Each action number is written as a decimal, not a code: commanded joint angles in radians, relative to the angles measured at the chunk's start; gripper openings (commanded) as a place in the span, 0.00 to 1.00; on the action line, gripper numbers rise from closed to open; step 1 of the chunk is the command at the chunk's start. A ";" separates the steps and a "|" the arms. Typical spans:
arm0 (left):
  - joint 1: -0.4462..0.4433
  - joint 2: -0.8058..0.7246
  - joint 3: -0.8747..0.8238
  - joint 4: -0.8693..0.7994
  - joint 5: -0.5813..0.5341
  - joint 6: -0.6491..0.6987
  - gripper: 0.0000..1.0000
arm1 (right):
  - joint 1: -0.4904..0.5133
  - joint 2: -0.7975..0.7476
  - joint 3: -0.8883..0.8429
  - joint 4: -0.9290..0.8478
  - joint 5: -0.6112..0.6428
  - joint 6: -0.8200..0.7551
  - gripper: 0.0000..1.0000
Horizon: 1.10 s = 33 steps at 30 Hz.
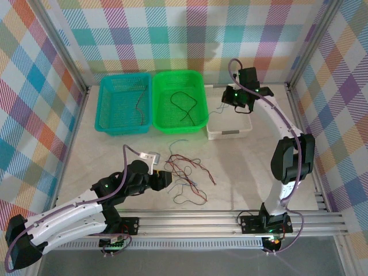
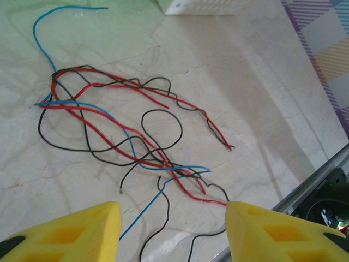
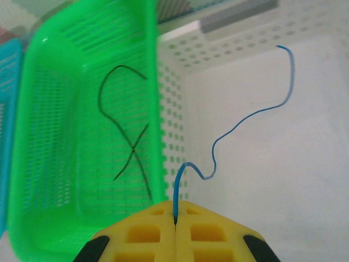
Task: Untangle the cables
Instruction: Place the cable in the container.
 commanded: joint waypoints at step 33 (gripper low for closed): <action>-0.010 0.046 -0.029 0.002 -0.015 -0.016 0.53 | -0.188 -0.139 -0.031 0.166 -0.304 0.418 0.00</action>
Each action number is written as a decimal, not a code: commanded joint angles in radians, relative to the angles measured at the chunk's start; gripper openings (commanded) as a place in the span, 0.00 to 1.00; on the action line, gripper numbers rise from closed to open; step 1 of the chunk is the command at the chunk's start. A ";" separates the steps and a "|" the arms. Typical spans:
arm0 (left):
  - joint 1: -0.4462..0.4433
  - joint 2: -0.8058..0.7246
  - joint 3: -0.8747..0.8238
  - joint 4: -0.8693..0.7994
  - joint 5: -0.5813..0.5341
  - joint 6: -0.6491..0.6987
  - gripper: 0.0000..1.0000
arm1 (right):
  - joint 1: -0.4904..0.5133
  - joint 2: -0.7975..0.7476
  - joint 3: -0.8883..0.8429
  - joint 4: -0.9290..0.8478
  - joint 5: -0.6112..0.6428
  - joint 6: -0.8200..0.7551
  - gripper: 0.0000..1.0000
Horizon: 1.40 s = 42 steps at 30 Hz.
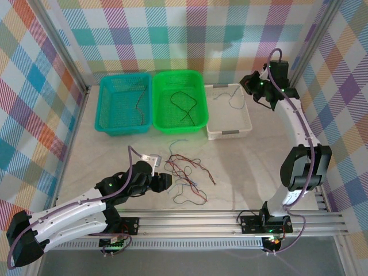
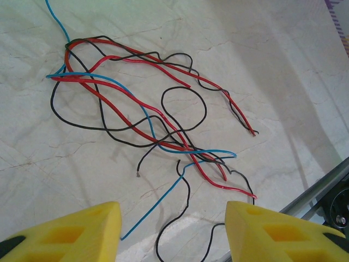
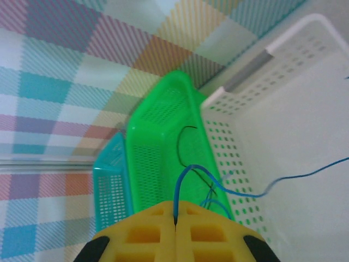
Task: Untangle the cables
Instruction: Place the cable in the container, then pick up the cable from the center of the table.
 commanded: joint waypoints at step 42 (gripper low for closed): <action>-0.010 -0.008 0.004 -0.061 -0.086 -0.017 0.53 | 0.184 -0.269 -0.149 -0.305 0.208 -0.392 0.67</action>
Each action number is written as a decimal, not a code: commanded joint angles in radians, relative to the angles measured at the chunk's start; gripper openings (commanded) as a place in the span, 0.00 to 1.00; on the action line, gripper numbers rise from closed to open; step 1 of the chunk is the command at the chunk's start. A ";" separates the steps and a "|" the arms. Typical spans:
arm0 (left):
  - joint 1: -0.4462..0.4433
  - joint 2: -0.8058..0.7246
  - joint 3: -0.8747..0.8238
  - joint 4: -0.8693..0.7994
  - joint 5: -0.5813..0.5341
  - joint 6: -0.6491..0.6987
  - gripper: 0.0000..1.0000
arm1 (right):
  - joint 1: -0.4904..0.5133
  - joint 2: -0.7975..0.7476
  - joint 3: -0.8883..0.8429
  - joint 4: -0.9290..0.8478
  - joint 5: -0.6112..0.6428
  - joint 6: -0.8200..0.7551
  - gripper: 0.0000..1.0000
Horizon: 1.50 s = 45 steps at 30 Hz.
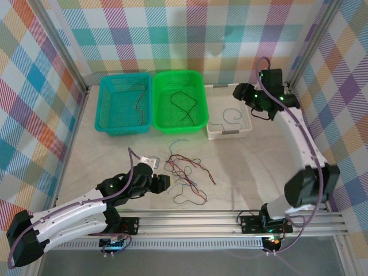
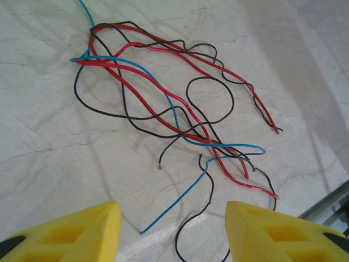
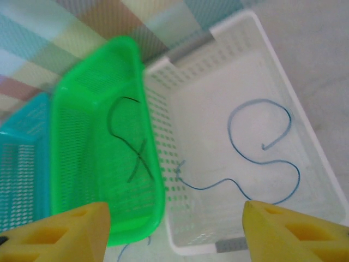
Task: Untangle the cables
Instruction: Pick up the cable from the center of the table.
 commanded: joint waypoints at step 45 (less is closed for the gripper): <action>-0.007 0.132 -0.020 0.122 -0.075 -0.107 0.54 | 0.655 -0.016 -0.696 0.546 -0.106 0.021 0.00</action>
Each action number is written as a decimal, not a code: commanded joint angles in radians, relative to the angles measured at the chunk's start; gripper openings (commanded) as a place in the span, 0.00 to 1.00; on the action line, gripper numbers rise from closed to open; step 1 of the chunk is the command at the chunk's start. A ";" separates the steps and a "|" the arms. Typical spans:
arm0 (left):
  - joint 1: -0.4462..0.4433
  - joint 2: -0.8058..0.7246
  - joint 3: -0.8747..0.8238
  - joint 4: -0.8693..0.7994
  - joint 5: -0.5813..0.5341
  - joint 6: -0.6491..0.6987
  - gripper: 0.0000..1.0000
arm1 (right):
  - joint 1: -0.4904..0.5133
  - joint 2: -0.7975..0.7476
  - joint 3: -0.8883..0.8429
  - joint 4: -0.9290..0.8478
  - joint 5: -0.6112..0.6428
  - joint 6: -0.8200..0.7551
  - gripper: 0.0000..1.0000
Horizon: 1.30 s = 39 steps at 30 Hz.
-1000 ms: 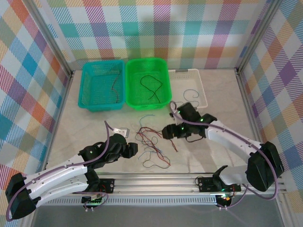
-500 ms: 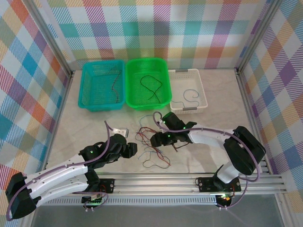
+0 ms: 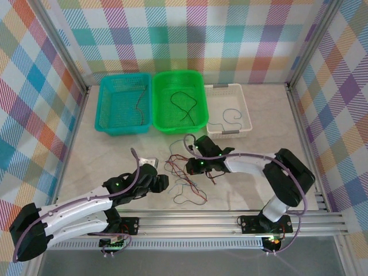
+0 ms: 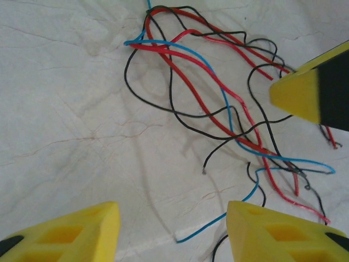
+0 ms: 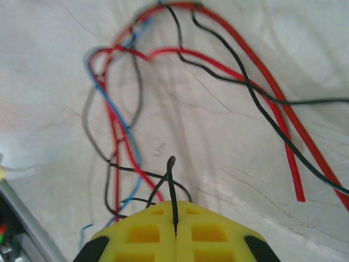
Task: Untangle the cables
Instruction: Pick up the cable from the center of the table.
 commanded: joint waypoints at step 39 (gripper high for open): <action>0.021 0.364 0.103 0.630 0.181 -0.069 0.56 | 0.008 -0.512 0.639 -0.429 -0.165 -0.158 0.00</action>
